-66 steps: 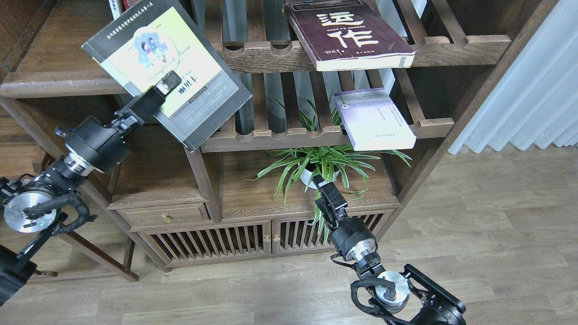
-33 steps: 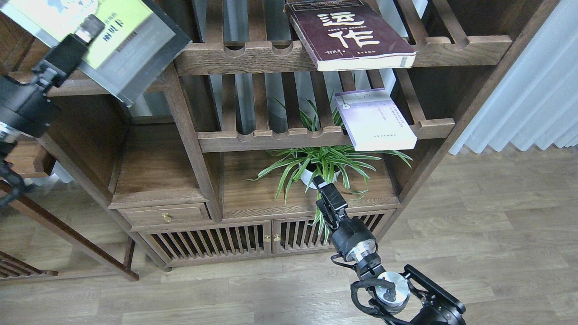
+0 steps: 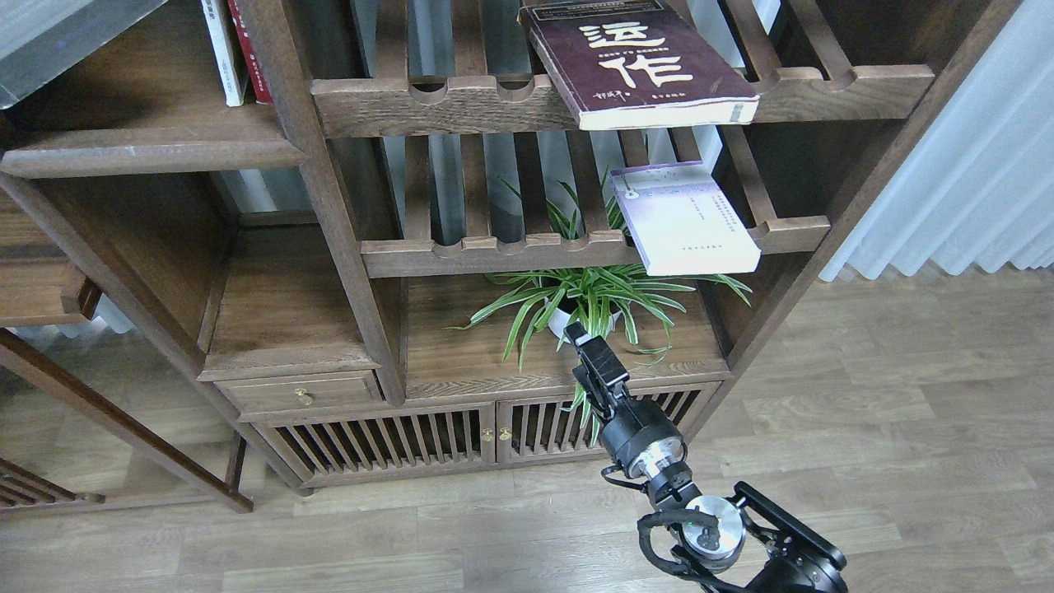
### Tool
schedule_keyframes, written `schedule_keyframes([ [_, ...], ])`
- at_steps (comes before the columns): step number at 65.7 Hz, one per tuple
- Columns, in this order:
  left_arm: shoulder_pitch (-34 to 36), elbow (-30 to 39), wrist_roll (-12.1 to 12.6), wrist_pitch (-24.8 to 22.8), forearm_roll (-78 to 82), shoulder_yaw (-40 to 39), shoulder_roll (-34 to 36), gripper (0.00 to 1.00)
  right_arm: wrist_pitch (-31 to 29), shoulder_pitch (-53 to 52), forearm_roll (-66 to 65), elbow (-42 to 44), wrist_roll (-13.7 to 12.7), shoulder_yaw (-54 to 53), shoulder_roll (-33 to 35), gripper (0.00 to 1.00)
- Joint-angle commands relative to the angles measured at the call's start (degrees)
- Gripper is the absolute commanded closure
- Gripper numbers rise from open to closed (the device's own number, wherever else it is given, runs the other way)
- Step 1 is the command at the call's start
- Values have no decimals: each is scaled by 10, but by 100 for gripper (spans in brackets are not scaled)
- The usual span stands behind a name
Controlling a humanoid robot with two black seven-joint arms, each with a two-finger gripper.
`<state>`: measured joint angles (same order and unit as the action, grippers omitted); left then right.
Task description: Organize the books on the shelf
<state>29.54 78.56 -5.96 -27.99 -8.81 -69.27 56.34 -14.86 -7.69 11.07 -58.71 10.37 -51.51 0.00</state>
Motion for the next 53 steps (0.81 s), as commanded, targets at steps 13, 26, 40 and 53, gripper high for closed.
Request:
schedule_keyframes([
  [13, 0, -9, 7, 0, 15, -19, -3, 100, 0, 0, -16, -2, 0, 1, 0, 2],
  [26, 0, -12, 3, 0, 61, -24, -23, 100, -1, 0, -22, -2, 0, 1, 0, 2],
  [40, 0, -9, 4, 0, 131, -59, -75, 100, -1, 0, -22, -4, 0, 4, 0, 2],
  [53, -1, -10, 4, 0, 141, -68, -93, 100, -2, -4, -22, -9, 0, 11, 0, 2],
])
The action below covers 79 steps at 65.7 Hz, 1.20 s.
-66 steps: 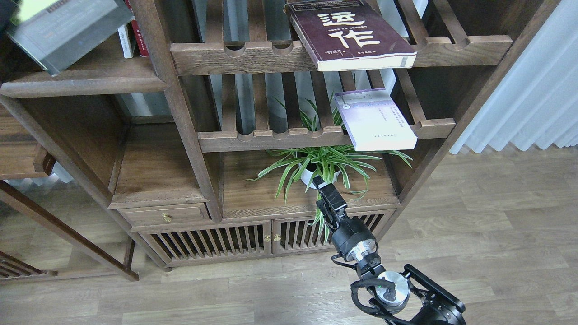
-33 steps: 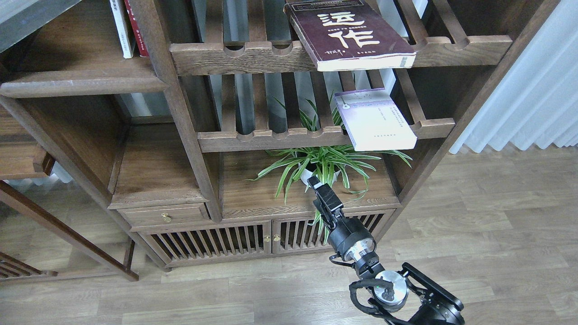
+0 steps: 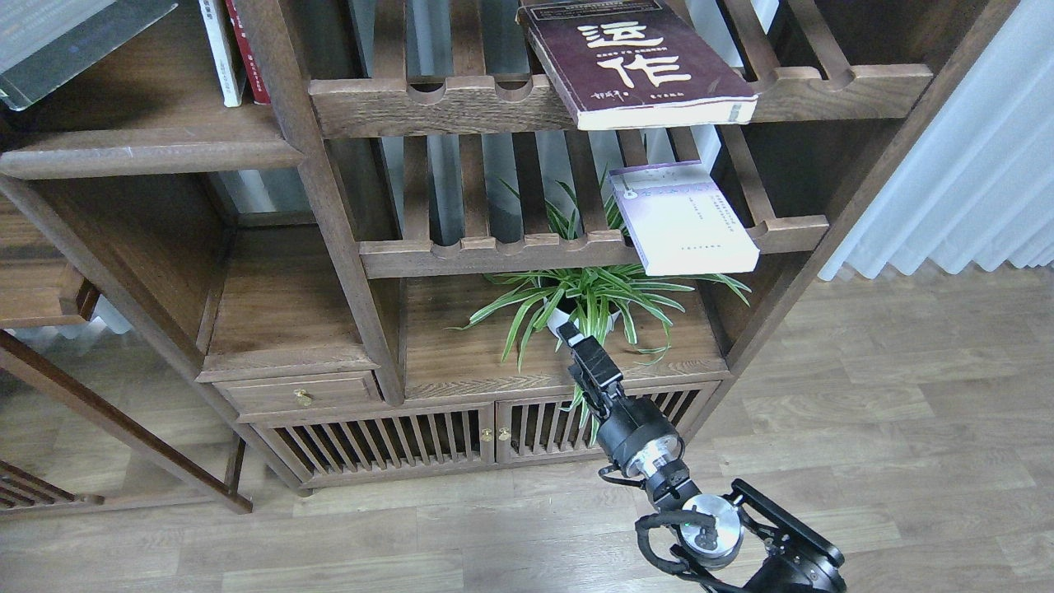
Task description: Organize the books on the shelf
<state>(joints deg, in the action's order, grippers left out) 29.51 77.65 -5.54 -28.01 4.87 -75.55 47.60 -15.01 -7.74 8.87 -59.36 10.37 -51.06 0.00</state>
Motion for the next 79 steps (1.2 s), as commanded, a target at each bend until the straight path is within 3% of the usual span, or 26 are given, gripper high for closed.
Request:
schedule_keyframes([
  [1, -1, -1, -1, 0, 4, -5, -6, 100, -1, -4, 0, -2, 0, 9, 0, 2],
  [16, -1, 0, -7, 3, 44, -9, -46, 100, -2, -17, 1, -3, 0, 29, 0, 2],
  [28, -1, 2, -7, 102, 80, -36, -86, 100, -5, -24, 2, -10, 0, 40, 0, 2],
  [42, -1, 2, -7, 144, 109, -49, -91, 100, -6, -23, 2, -15, 0, 41, 0, 2],
  [59, 0, 1, -6, 233, 216, -49, -151, 100, -8, -24, 2, -20, 0, 62, 0, 2],
  [79, 39, -49, -7, 248, 306, -47, -178, 100, -17, -21, 3, -23, 1, 83, 0, 2],
])
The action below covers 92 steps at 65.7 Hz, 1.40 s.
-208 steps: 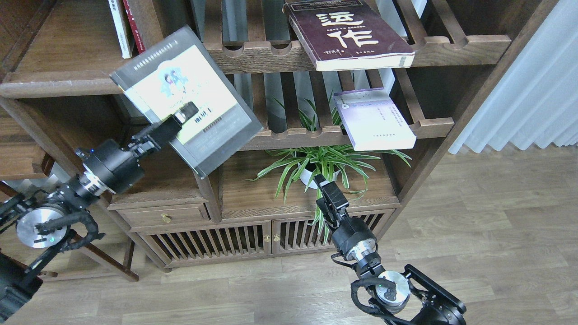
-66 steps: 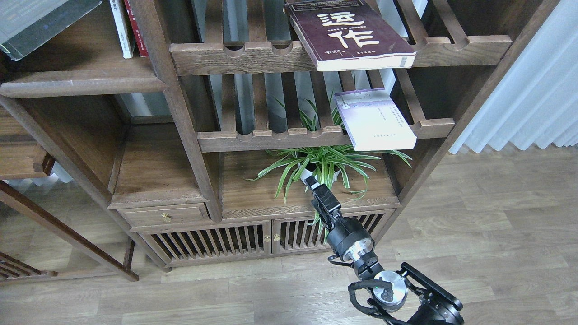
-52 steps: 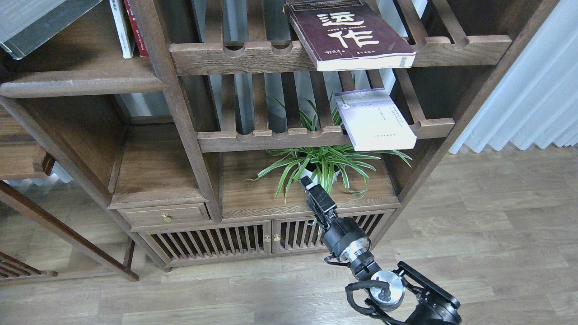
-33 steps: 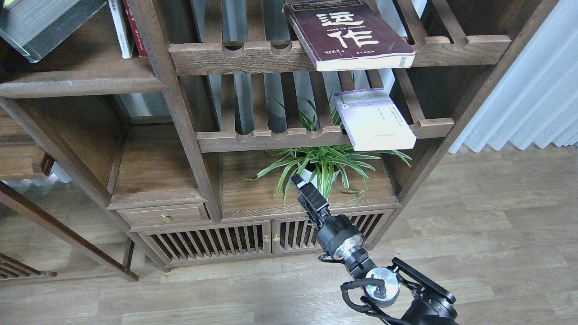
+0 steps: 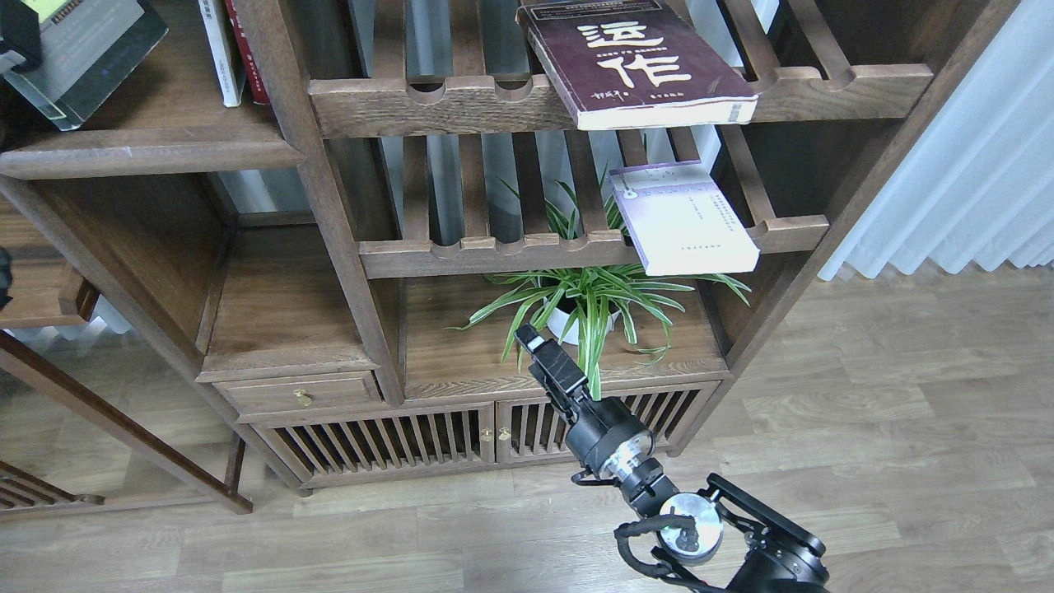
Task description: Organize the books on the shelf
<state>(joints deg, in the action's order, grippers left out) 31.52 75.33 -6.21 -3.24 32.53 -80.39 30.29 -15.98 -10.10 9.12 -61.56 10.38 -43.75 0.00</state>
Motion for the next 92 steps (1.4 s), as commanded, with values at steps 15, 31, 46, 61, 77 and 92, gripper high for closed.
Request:
schedule_keyframes([
  [15, 112, -127, -22, -4, 40, 50, -12, 100, -18, 14, 0, -3, 1, 17, 0, 2],
  [31, 197, -214, -63, 0, 41, 130, -21, 100, -26, 25, 0, -3, 0, 17, 0, 2],
  [46, 249, -275, -97, 1, 42, 187, -25, 100, -29, 25, -1, -3, -2, 19, 0, 2],
  [61, 254, -285, -103, 2, 41, 215, -37, 100, -29, 20, -1, -4, -3, 21, 0, 2],
  [77, 251, -288, -104, 1, 41, 235, -40, 100, -30, 21, -1, -4, -3, 20, 0, 2],
  [92, 247, -288, -105, 1, 40, 241, -48, 100, -35, 24, -1, -4, -3, 21, 0, 2],
])
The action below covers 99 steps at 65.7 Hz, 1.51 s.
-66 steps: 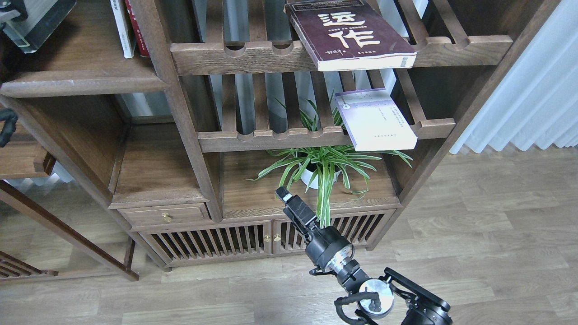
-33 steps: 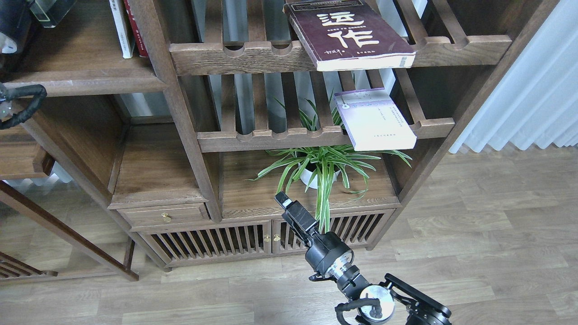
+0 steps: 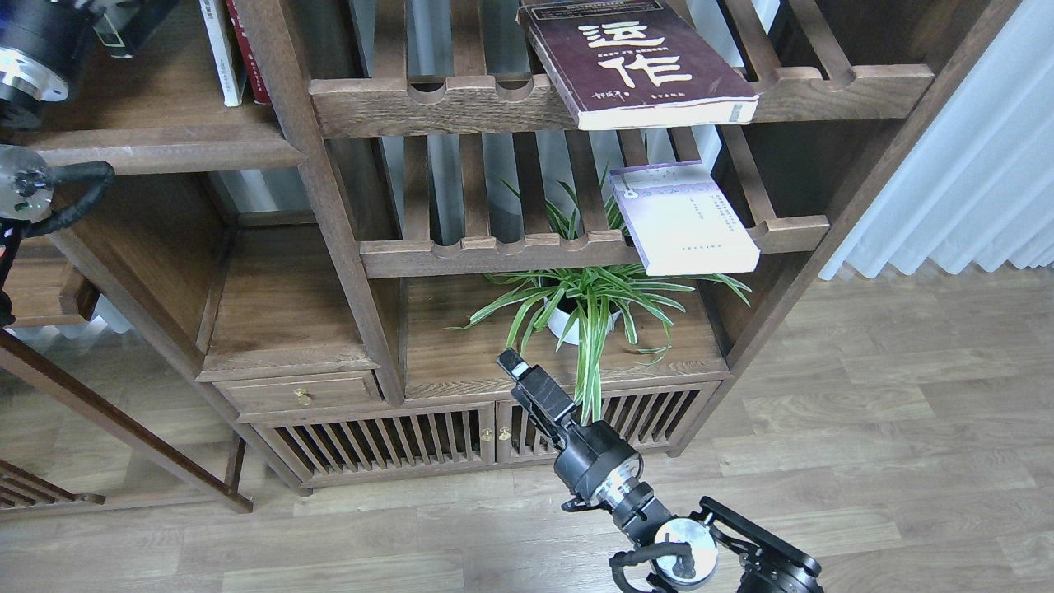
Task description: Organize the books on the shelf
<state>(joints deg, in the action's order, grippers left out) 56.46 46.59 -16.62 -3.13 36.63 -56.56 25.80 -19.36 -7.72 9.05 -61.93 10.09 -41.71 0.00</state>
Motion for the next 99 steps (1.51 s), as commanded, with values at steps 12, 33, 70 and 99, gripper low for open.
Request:
schedule_keyframes([
  [12, -7, -12, -22, 0, 0, 9, -3, 100, -2, -3, 0, 1, 0, 0, 0, 2],
  [33, -2, -62, -47, -4, -1, 31, -34, 98, -2, 2, 0, 1, 0, 0, 0, 2],
  [70, 22, -85, -37, -6, -2, 38, -53, 73, -4, 3, 0, 1, -1, 0, 0, 2],
  [99, 32, -61, -24, -8, -3, 26, -50, 62, -5, 5, 0, 0, 1, 1, 0, 2],
])
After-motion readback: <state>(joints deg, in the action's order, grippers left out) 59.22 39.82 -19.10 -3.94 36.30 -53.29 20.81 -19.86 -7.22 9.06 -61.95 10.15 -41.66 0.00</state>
